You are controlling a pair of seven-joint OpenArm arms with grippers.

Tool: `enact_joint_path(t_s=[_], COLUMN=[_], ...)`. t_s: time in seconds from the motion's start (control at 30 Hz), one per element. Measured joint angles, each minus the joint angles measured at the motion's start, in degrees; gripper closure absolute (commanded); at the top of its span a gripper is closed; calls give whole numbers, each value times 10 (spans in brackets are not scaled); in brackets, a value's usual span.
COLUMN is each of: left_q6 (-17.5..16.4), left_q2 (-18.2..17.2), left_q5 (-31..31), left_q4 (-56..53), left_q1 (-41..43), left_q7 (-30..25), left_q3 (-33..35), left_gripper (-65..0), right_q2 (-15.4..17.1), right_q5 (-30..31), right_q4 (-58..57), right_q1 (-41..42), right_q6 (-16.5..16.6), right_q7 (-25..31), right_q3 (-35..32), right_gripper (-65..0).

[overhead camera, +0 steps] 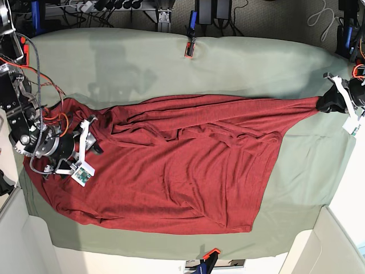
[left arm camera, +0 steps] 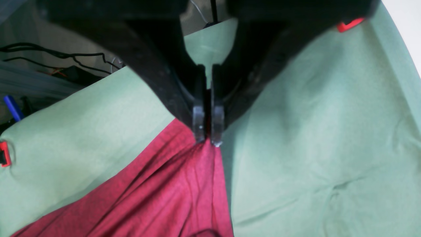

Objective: Fold the T-shirt properly
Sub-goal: 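Lower the right gripper's corner back onto the shirt body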

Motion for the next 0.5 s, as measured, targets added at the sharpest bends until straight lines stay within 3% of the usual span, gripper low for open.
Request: enact_joint_path(t_s=[0.07, 0.13, 0.2, 0.3, 0.43, 0.5], left_q6=[0, 0, 0, 0, 0, 0], left_q2=[0, 0, 0, 0, 0, 0], left_q5=[2, 5, 7, 7, 7, 7], left_q4=[0, 0, 0, 0, 0, 0], left_q1=[0, 0, 0, 0, 0, 0], left_q7=[0, 0, -4, -4, -4, -4], left_q3=[0, 0, 0, 0, 0, 0], left_gripper=[0, 0, 0, 0, 0, 0], right_q2=[-2, -1, 10, 52, 121, 137], right_q5=[3, 35, 72, 106, 101, 90], right_q4=[-1, 1, 20, 74, 100, 100], right_q1=[1, 0, -8, -26, -49, -55], right_q6=[0, 3, 28, 60, 78, 83], right_q7=[-16, -77, -96, -91, -96, -91], right_q3=[0, 0, 0, 0, 2, 2], right_gripper=[-310, -310, -310, -310, -310, -310])
